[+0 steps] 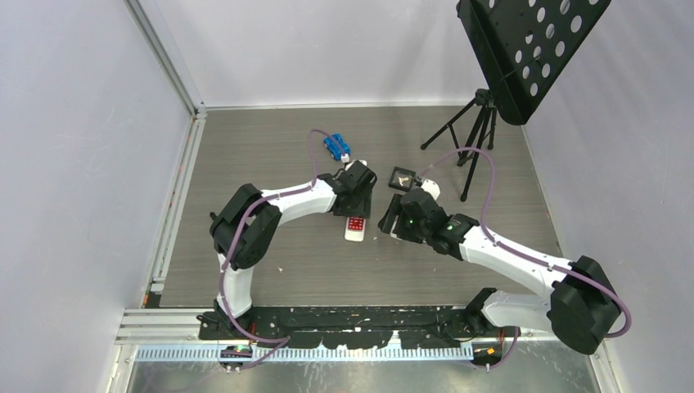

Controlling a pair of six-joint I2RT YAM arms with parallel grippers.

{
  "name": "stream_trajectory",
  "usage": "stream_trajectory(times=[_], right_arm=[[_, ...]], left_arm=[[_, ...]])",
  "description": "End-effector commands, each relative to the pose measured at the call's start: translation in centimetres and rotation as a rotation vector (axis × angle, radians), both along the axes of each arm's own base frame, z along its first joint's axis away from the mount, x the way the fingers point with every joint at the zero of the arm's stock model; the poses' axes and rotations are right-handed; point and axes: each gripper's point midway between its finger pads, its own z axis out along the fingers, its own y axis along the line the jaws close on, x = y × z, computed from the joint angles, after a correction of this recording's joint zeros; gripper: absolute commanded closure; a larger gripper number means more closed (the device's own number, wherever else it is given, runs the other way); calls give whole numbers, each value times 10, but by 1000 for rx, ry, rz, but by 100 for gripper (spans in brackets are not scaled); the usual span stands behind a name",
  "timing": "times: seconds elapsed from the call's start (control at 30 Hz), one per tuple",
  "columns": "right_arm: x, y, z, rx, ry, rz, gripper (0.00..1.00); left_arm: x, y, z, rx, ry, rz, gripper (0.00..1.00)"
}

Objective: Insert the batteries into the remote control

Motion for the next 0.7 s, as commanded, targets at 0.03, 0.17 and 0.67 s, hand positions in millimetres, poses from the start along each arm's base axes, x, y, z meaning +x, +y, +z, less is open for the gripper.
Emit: stream_trajectory(times=[0.03, 0.17, 0.67], right_arm=[[4, 7, 30, 103, -99, 16, 29], [1, 14, 59, 224, -191, 44, 15], [-19, 49, 183, 654, -440, 220, 0]], left_arm=[[-34, 13, -14, -40, 136, -78, 61], [-26, 4, 51, -381, 102, -135, 67], [-49, -2, 245, -1101, -54, -352, 67]])
